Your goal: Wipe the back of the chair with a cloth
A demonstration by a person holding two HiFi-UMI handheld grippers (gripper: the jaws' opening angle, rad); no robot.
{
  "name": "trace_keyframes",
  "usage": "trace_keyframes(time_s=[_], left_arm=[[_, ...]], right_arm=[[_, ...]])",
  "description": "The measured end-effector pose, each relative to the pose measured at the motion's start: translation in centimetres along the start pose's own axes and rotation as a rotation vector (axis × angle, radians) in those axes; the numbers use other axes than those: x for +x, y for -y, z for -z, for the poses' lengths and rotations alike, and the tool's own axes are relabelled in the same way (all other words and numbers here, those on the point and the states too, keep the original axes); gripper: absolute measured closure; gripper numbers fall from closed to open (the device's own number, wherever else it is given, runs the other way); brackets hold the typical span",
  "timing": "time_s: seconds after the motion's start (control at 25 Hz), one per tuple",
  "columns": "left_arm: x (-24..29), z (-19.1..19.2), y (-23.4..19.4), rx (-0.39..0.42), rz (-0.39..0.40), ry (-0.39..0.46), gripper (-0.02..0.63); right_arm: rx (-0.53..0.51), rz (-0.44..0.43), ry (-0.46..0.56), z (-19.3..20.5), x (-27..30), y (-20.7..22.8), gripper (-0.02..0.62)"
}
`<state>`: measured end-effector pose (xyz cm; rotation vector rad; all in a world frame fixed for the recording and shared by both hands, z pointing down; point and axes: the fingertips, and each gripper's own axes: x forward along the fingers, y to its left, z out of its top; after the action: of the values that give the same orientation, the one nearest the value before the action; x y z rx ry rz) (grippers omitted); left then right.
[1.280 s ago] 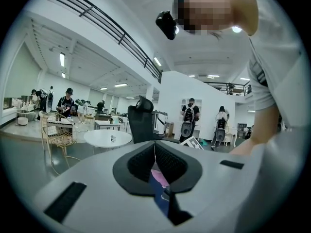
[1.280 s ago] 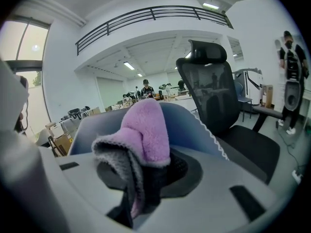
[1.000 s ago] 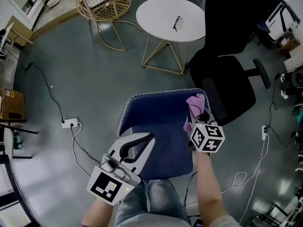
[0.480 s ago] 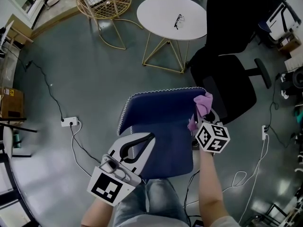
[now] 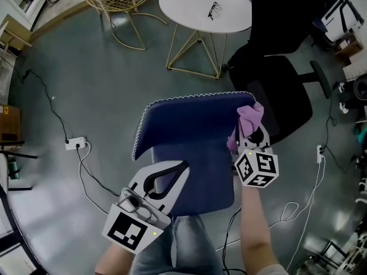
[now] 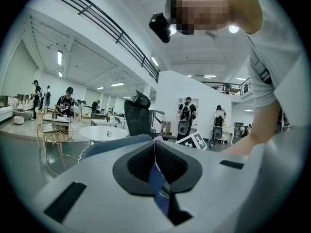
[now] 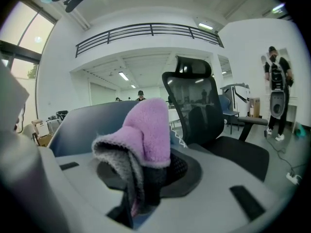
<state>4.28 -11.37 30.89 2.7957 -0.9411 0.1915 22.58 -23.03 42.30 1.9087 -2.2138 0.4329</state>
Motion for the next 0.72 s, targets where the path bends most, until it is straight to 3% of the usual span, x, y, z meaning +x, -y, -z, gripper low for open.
trace_keyframes(time_s=[0.36,0.72], left_arm=[[1.1,2.7,1.3,0.018,0.045,0.021,0.591],[1.0,3.6,1.7,0.016,0.036,0.028,0.591]], right_arm=[[-0.079,0.019,0.119,0.6,-0.4,-0.1,0.472],[-0.098,0.028,0.119,2.9,-0.4,0.2,0.472]])
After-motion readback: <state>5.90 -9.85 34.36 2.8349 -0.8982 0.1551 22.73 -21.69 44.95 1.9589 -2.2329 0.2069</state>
